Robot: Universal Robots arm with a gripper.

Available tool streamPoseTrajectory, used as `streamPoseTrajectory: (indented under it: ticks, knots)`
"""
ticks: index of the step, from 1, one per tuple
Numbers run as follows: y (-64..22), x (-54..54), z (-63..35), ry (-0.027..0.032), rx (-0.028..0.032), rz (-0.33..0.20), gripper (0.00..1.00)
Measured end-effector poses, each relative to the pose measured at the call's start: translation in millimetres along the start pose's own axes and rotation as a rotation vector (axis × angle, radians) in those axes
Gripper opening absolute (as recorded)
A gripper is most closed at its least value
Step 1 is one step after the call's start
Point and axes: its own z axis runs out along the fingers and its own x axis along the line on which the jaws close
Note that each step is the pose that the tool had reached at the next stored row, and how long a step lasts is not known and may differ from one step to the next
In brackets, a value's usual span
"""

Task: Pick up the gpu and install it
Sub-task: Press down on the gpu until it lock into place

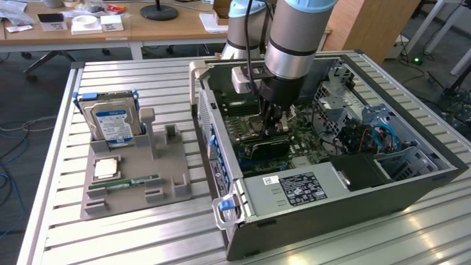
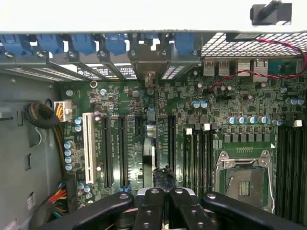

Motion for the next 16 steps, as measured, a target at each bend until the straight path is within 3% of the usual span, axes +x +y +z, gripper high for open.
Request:
streamPoseTrajectory:
  ticks: [16]
  knots:
    - [0.0, 1.0, 4.9, 0.0060, 0.0003, 0.000, 0.11]
